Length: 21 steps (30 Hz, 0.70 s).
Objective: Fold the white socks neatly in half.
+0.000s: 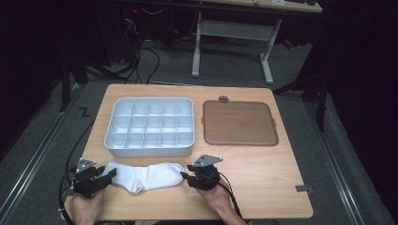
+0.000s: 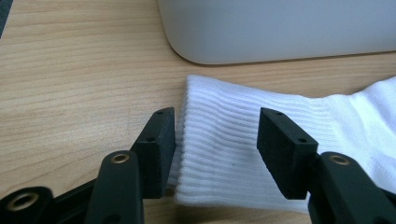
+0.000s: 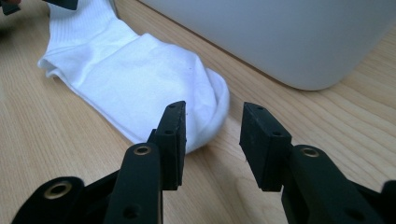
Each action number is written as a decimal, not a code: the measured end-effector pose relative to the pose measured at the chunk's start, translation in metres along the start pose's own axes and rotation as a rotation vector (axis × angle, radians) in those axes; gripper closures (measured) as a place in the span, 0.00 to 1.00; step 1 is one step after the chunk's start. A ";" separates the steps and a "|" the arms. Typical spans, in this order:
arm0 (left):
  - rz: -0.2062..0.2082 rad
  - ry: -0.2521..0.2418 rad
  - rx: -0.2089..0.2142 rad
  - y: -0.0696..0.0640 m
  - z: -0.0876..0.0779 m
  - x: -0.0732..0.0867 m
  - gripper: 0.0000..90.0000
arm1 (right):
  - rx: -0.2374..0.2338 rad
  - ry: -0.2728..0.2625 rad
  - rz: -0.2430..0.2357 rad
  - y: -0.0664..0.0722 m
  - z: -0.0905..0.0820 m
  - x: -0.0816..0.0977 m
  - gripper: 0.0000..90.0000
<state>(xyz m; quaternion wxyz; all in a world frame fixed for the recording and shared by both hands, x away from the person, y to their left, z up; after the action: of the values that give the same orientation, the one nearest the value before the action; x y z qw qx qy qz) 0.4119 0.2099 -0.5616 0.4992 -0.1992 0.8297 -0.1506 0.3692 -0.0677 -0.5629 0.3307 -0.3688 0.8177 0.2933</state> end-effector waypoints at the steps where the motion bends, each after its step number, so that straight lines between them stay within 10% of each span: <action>1: 0.011 0.003 -0.002 0.000 0.000 0.001 0.53 | 0.001 0.009 0.002 0.000 0.004 0.000 0.68; 21: 0.034 0.040 0.031 -0.005 0.000 0.010 0.74 | 0.017 0.074 -0.010 -0.005 0.015 0.007 0.93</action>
<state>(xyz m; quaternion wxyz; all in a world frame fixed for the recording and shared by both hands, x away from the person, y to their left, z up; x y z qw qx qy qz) 0.4081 0.2010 -0.5672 0.4881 -0.1740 0.8404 -0.1590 0.3747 -0.0625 -0.5792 0.3047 -0.3808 0.8299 0.2710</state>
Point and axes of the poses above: each handheld gripper's, and its own axes: z roughly forward along the jaws, x roughly out of its underside, y roughly to its left, the point moved 8 cm from there along z, roughly forward along the jaws, and after that the axes turned 12 degrees about -x, right-handed, at the moved point
